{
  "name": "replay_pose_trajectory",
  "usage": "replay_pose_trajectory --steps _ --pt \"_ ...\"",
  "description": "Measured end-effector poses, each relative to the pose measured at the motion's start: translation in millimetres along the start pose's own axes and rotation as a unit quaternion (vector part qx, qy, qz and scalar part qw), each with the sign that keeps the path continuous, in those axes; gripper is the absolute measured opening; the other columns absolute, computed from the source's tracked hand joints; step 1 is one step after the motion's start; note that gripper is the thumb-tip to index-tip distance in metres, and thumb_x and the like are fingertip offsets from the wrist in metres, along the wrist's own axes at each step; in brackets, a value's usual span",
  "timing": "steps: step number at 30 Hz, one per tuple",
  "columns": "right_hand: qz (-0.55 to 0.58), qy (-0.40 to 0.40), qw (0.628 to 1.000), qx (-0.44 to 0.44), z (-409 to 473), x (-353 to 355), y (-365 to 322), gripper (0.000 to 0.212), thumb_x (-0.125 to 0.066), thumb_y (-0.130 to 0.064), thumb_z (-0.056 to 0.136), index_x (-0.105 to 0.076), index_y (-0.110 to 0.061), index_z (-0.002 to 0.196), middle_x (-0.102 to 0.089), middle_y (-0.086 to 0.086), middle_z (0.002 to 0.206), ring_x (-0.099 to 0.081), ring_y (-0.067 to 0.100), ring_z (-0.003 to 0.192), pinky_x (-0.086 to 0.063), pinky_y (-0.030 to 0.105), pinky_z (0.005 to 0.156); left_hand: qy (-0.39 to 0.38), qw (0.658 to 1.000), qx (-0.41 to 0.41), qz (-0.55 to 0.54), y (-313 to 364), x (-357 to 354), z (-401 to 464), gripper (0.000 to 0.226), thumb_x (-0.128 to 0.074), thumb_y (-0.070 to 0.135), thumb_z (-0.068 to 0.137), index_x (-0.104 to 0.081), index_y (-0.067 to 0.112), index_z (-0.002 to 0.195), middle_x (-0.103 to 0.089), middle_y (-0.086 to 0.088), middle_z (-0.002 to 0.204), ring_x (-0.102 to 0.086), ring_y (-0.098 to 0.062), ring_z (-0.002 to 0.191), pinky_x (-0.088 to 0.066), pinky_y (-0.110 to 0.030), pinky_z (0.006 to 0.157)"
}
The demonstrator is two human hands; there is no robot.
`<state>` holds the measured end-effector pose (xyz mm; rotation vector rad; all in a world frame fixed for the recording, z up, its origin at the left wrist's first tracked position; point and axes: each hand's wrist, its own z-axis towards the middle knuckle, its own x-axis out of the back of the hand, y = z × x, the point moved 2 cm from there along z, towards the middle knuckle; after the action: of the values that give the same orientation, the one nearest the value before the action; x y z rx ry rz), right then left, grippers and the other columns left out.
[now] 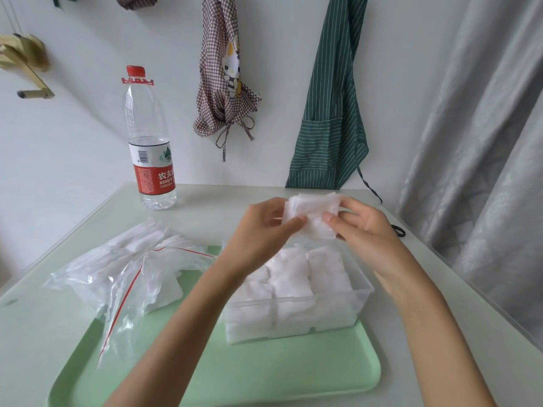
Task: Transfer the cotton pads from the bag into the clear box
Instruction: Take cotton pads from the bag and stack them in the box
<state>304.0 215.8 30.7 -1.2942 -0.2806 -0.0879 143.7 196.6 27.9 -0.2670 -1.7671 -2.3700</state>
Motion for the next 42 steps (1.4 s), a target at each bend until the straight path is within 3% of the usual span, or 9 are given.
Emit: replay_pose_trajectory --steps 2,5,11,17,24,30,34,38,42 --pt "-0.031 0.050 0.998 0.021 5 7 0 0.013 -0.059 -0.021 0.092 -0.060 -0.029 0.102 -0.072 -0.009 0.079 -0.063 -0.004 0.069 -0.044 0.004 0.061 -0.015 0.998 0.002 0.058 12 -1 14 0.009 -0.066 0.031 0.085 -0.066 0.023 0.090 -0.071 0.007 0.089 -0.066 -0.006 0.082 -0.048 -0.009 0.064" --pt "-0.120 0.076 0.989 0.045 16 15 4 0.015 -0.055 -0.024 0.093 -0.061 -0.025 0.107 -0.071 0.002 0.081 -0.060 0.012 0.070 -0.043 0.020 0.063 -0.025 0.983 0.028 0.177 16 -3 38 0.021 -0.066 0.041 0.083 -0.063 0.024 0.072 -0.062 0.008 0.072 -0.060 -0.015 0.078 -0.044 -0.026 0.072" --pt "-0.250 0.050 0.967 -0.024 20 16 31 0.029 -0.067 -0.025 0.083 -0.059 -0.026 0.111 -0.068 -0.001 0.087 -0.064 0.019 0.086 -0.048 0.030 0.077 -0.114 0.941 0.114 0.297 -13 -15 53 0.027 -0.066 0.029 0.084 -0.074 0.003 0.087 -0.062 -0.001 0.067 -0.057 -0.019 0.076 -0.043 -0.028 0.074" --pt "-0.295 0.046 0.954 -0.029 10 18 43 0.030 -0.073 -0.026 0.077 -0.058 -0.027 0.103 -0.070 -0.005 0.081 -0.064 0.018 0.081 -0.049 0.032 0.074 -0.128 0.920 0.139 0.342 -32 -25 47 0.031 -0.067 0.028 0.082 -0.057 0.018 0.054 -0.057 0.000 0.062 -0.047 -0.019 0.059 -0.036 -0.026 0.063" --pt "-0.535 -0.025 0.838 0.104 8 14 35 0.045 -0.062 -0.021 0.086 -0.050 -0.036 0.126 -0.041 -0.010 0.128 -0.036 0.013 0.118 -0.029 0.026 0.091 -0.147 0.894 0.151 0.396 -33 -34 46 0.016 -0.059 0.031 0.086 -0.066 0.024 0.074 -0.053 0.008 0.060 -0.052 -0.021 0.075 -0.037 -0.025 0.066" --pt "-0.527 -0.097 0.843 0.049 12 19 46 0.033 -0.053 -0.031 0.093 -0.055 -0.040 0.125 -0.038 -0.006 0.134 -0.032 0.015 0.126 -0.029 0.031 0.096 -0.018 0.880 -0.005 0.474 -22 -34 38 0.016 -0.074 0.038 0.077 -0.069 0.029 0.089 -0.068 0.011 0.092 -0.061 -0.015 0.090 -0.036 -0.024 0.067" --pt "-0.530 -0.140 0.836 0.017 16 19 45 0.034 -0.053 -0.032 0.092 -0.054 -0.039 0.125 -0.044 -0.004 0.131 -0.034 0.018 0.125 -0.031 0.032 0.097 -0.084 0.848 -0.107 0.513 -22 -39 34 0.016 -0.061 0.029 0.087 -0.067 0.034 0.101 -0.069 0.013 0.102 -0.062 -0.014 0.097 -0.036 -0.024 0.068" --pt "-0.508 -0.059 0.857 0.065 16 22 36 0.024 -0.066 -0.035 0.084 -0.064 -0.039 0.107 -0.050 -0.010 0.123 -0.041 0.014 0.118 -0.032 0.029 0.095 -0.115 0.804 -0.122 0.571 -22 -43 36 0.026 -0.053 0.046 0.089 -0.065 0.034 0.109 -0.067 0.006 0.110 -0.062 -0.021 0.102 -0.037 -0.028 0.073" --pt "-0.505 -0.100 0.858 0.012 13 25 47 0.028 -0.061 -0.042 0.087 -0.061 -0.043 0.114 -0.045 -0.007 0.129 -0.036 0.014 0.125 -0.032 0.030 0.096 -0.168 0.771 -0.130 0.600 -20 -42 39 0.035 -0.053 0.051 0.090 -0.061 0.033 0.119 -0.065 0.006 0.116 -0.061 -0.021 0.106 -0.035 -0.026 0.073"
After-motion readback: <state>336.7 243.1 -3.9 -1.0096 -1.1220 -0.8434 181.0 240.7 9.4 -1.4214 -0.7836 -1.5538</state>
